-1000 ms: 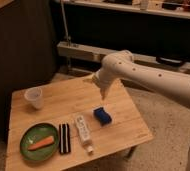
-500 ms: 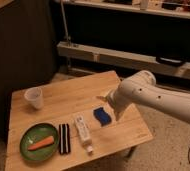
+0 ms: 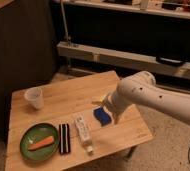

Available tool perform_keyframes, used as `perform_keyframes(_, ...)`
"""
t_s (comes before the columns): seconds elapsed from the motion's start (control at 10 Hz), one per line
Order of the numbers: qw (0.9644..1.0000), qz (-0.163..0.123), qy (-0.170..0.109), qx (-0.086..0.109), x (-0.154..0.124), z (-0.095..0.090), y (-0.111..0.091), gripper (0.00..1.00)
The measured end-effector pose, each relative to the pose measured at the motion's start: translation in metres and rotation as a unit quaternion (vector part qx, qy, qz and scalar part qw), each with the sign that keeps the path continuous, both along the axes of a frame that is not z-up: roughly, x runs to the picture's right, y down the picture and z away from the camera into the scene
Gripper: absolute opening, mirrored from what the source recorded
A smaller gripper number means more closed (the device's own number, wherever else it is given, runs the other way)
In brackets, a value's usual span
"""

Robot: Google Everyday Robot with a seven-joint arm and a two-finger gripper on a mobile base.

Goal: Move the arm in a circular motion

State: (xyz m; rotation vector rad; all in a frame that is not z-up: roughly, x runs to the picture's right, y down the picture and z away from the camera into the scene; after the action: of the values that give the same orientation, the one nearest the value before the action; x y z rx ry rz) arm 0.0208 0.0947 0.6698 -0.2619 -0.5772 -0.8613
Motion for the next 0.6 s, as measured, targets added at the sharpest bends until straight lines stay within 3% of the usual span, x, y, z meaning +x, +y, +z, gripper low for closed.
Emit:
perform_keyframes(0.3, 0.9968, -0.045, -0.067, 0.001, -0.075, 0.009, -0.019, 0.80)
perform_keyframes(0.6, 0.9857, -0.095, -0.139, 0.004, -0.155, 0.023, -0.044, 0.80)
